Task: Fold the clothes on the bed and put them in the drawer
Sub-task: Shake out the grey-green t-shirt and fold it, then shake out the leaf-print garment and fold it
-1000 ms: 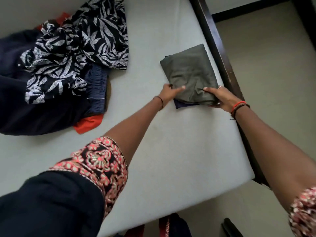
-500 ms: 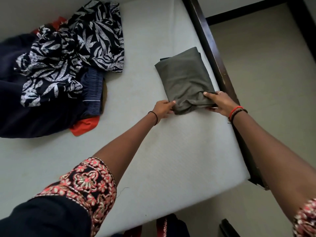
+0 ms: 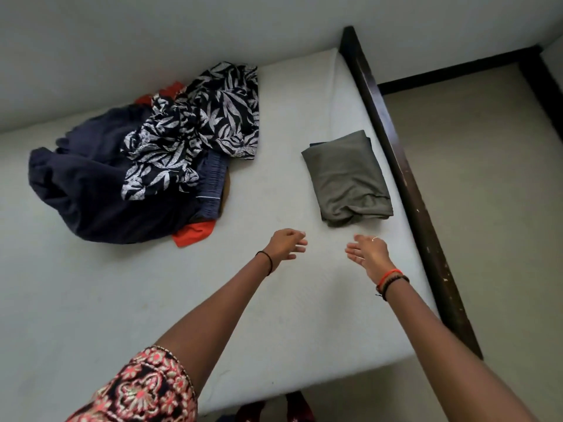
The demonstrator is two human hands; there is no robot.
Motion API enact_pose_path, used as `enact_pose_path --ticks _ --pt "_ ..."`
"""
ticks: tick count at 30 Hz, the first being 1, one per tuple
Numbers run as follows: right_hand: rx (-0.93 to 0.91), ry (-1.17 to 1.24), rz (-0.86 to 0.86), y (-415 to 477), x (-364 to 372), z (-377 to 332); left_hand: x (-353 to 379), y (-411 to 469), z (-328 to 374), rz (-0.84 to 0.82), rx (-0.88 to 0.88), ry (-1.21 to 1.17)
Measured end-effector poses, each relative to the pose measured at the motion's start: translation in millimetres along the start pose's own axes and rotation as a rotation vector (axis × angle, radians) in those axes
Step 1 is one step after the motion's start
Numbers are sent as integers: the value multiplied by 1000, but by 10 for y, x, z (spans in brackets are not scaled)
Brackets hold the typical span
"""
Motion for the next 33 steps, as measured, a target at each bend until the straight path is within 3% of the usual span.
enact_pose_path --ticks 6,11,21,24,28,30,33 --pt "-52 -22 -152 -440 656 -29 -505 -373 -309 115 53 -161" --pt "-166 -127 -272 -578 1306 -203 -1264 -532 -443 353 213 -127" --pt "-413 -466 -451 -666 2843 -420 -2856 -495 -54 898 529 543" --pt "-448 -505 -453 -588 3283 -437 -2959 -361 227 910 547 793" --pt "-341 -312 -436 -618 3713 -543 -3071 -225 575 970 481 1004" --pt "-307 -234 -423 -617 3826 -600 -3141 -225 690 977 494 975" --pt "-199 -133 -374 -671 3884 -648 -3214 -333 686 856 541 735"
Point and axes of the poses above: each hand's wrist, its own y-axis towards the middle knuckle, its own x-axis out of the palm, z = x × y, the point moved 5 cm from there along y, towards the middle knuckle, and after that the axes turned 15 degrees about -x, right-handed, at the moved point
